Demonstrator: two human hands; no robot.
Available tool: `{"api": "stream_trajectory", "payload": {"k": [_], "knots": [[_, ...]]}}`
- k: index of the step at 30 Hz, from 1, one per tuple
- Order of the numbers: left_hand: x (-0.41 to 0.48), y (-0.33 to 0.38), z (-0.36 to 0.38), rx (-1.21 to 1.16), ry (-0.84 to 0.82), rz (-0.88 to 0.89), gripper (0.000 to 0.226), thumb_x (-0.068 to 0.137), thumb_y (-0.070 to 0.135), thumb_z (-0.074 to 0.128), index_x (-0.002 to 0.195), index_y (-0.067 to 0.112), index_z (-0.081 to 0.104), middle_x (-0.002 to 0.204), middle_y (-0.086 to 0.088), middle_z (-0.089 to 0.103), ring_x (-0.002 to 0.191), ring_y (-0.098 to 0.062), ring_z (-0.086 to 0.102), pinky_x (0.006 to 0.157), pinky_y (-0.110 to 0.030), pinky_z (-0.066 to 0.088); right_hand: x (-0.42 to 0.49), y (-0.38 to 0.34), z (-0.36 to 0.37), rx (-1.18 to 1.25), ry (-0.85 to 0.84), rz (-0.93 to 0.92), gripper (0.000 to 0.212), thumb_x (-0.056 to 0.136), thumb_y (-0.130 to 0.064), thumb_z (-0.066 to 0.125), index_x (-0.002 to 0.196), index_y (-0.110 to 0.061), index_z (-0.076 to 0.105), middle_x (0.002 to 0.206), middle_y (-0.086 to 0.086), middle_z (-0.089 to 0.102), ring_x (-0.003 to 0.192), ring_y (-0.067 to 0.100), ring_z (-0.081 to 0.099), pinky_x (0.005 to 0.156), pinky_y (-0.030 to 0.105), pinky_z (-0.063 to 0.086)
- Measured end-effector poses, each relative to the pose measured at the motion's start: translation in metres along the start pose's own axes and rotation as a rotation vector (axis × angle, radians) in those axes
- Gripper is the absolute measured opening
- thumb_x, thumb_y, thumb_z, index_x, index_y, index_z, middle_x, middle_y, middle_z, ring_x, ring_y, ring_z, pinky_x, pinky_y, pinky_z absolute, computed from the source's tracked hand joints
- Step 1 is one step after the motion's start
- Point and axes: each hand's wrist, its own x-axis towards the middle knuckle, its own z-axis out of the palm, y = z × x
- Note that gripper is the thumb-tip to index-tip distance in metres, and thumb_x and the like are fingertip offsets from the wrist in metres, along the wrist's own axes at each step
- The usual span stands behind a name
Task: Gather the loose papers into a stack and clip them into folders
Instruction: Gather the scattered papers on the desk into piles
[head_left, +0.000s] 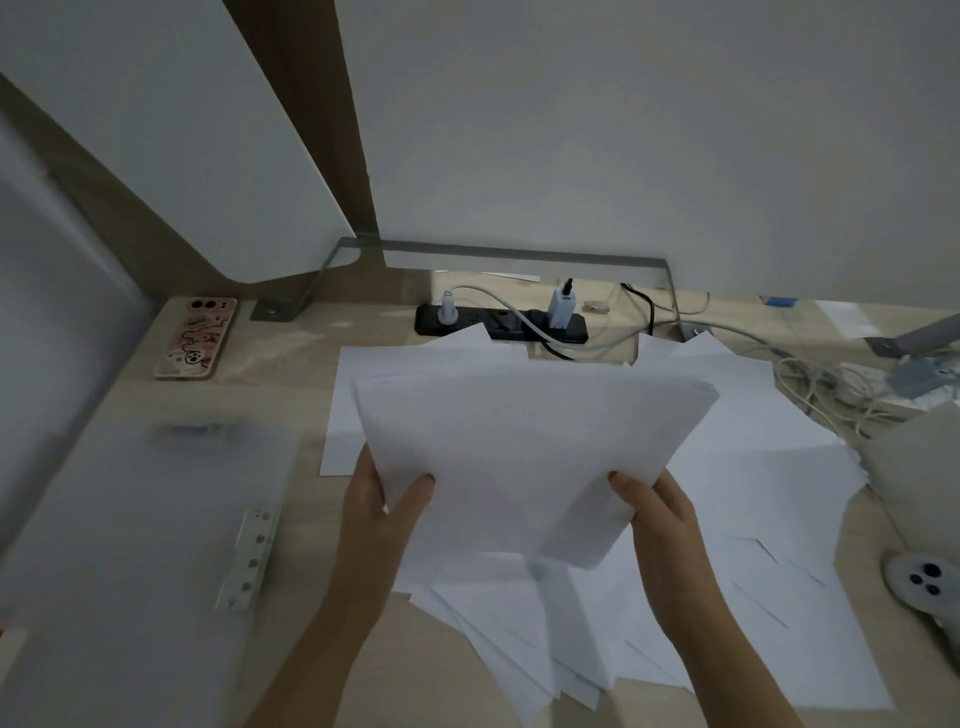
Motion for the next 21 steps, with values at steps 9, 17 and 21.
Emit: {"api": "stream_trajectory", "payload": {"k": [9, 17, 21], "knots": [[-0.005, -0.014, 0.014, -0.020, 0.011, -0.021, 0.078, 0.053, 0.038, 0.058, 0.124, 0.006, 0.051, 0.107, 0.001, 0.064, 0.088, 0.004, 0.063, 0.070, -0.008, 0.050, -0.008, 0.025, 0.000, -0.006, 0.060, 0.057, 0.030, 0.087, -0.002, 0.047, 0.103, -0.020, 0.064, 0.095, -0.012, 0.070, 0.091, 0.002, 0.062, 0.074, 0.017, 0.048], [-0.016, -0.020, 0.016, 0.076, -0.009, -0.050, 0.028, 0.072, 0.037, 0.059, 0.090, 0.016, 0.059, 0.082, 0.016, 0.066, 0.080, 0.004, 0.061, 0.070, -0.004, 0.046, -0.010, 0.041, -0.007, -0.123, 0.063, 0.088, 0.028, 0.070, -0.027, 0.050, 0.080, -0.001, 0.048, 0.078, 0.005, 0.053, 0.066, 0.003, 0.054, 0.065, 0.019, 0.044], [-0.019, -0.023, 0.033, 0.041, 0.045, -0.127, 0.020, 0.083, -0.002, 0.059, 0.098, 0.012, 0.057, 0.087, 0.006, 0.062, 0.072, 0.008, 0.059, 0.074, -0.015, 0.046, -0.011, 0.032, -0.028, -0.115, 0.123, 0.088, 0.006, 0.089, -0.014, 0.054, 0.092, -0.016, 0.058, 0.089, 0.000, 0.063, 0.083, 0.011, 0.059, 0.073, 0.025, 0.048]]}}
